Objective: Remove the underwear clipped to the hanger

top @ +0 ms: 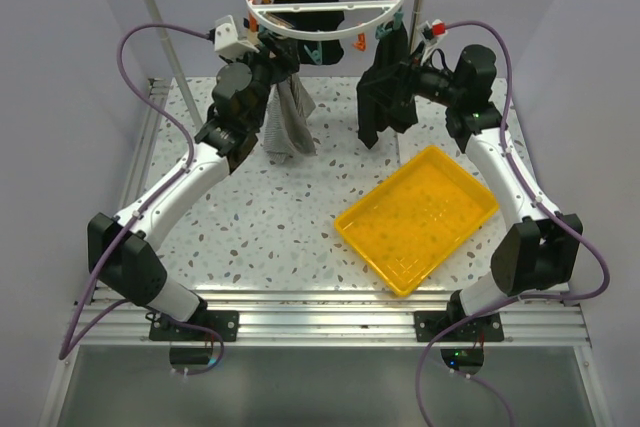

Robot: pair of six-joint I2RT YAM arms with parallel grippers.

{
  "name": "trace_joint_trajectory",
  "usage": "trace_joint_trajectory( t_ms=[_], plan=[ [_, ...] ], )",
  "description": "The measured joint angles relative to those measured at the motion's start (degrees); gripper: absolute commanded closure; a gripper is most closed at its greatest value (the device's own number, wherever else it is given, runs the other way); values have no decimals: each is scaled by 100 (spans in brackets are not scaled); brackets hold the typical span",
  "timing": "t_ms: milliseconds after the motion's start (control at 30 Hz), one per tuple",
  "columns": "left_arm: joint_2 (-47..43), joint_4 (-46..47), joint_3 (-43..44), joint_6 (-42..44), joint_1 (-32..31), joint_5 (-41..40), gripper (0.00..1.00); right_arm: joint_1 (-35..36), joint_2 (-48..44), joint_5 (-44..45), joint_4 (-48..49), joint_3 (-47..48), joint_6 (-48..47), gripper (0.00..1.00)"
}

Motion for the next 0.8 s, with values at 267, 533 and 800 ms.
trace_joint_trajectory(
  t_ms=[267,533,800],
  plan=[
    [4,133,0,179,-39,-319,34,20,-9,2,63,-74,37,22],
    [81,212,0,345,-44,-520,37,37,-11,0,70,-85,42,22],
    [107,378,0,496,-72,-577,74,48,-59,4,85,-164,39,22]
  ],
)
